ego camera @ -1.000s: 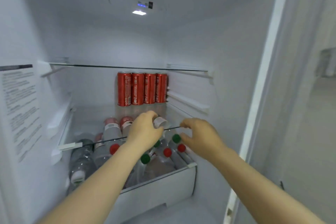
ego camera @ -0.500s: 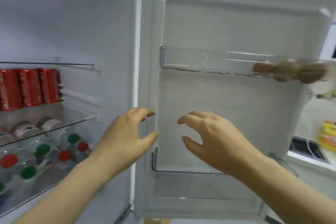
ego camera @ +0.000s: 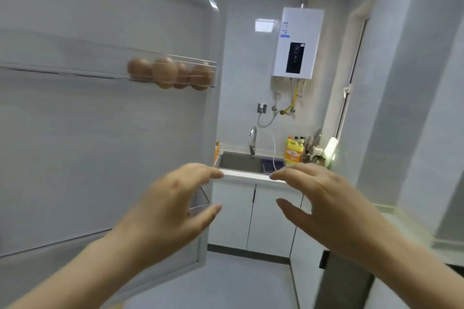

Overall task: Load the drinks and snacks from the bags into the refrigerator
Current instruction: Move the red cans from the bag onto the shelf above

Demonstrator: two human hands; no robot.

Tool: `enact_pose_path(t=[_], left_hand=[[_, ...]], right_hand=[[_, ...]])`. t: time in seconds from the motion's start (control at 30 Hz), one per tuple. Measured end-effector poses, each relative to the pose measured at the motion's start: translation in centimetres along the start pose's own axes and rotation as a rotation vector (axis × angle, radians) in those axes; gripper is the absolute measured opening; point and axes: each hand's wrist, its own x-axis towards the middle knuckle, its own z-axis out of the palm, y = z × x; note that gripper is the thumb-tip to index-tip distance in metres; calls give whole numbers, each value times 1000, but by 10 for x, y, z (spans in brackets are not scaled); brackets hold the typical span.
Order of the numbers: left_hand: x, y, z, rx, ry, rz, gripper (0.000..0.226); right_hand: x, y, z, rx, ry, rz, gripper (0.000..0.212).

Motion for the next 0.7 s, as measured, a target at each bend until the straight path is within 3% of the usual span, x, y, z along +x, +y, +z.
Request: enact_pose_path(t=[0.33,0.7], left_hand=[[118,93,131,-153,-142,347,48],[212,182,230,-460,-224,677,45]], right_hand=[[-90,147,-32,-209,-73,394,34],[-148,215,-77,-454,-51,770,34]])
